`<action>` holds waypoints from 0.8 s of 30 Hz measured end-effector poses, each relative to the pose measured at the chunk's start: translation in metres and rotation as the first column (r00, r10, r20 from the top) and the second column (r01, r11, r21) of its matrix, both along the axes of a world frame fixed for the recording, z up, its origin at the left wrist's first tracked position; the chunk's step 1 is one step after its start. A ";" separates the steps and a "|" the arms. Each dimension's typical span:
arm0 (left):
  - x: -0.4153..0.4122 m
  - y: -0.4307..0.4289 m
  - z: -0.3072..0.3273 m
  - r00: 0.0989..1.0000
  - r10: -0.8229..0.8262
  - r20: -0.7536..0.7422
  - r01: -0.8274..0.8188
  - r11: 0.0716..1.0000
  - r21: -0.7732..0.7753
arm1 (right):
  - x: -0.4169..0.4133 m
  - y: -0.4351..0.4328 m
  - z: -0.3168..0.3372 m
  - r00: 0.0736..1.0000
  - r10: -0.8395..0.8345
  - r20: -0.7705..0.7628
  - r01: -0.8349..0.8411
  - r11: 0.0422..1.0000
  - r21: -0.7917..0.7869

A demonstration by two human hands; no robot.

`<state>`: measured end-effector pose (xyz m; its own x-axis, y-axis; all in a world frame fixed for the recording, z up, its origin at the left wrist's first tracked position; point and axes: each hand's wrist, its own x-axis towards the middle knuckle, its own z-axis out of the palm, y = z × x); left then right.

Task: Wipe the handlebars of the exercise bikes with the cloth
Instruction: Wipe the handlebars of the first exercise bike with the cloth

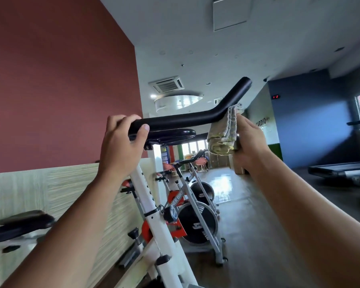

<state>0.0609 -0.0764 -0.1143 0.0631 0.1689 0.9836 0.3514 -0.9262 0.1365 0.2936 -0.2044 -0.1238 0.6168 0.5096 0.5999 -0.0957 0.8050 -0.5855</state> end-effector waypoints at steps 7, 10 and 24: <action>0.001 -0.004 0.000 1.000 -0.002 -0.008 0.002 0.999 -0.045 | 0.015 -0.013 0.033 0.987 -0.064 -0.146 0.077 0.993 0.086; 0.000 -0.003 0.000 1.000 0.005 -0.011 -0.005 0.999 -0.042 | 0.011 -0.011 0.033 0.989 -0.073 -0.126 0.085 0.992 0.090; -0.003 -0.006 0.002 1.000 -0.002 -0.019 0.001 0.998 -0.058 | -0.030 -0.003 0.028 0.844 -0.516 -0.145 0.525 0.850 0.034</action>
<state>0.0575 -0.0820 -0.1122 0.0825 0.2255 0.9708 0.3532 -0.9175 0.1831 0.2636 -0.2076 -0.0960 0.8520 0.0520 0.5210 0.2802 0.7953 -0.5376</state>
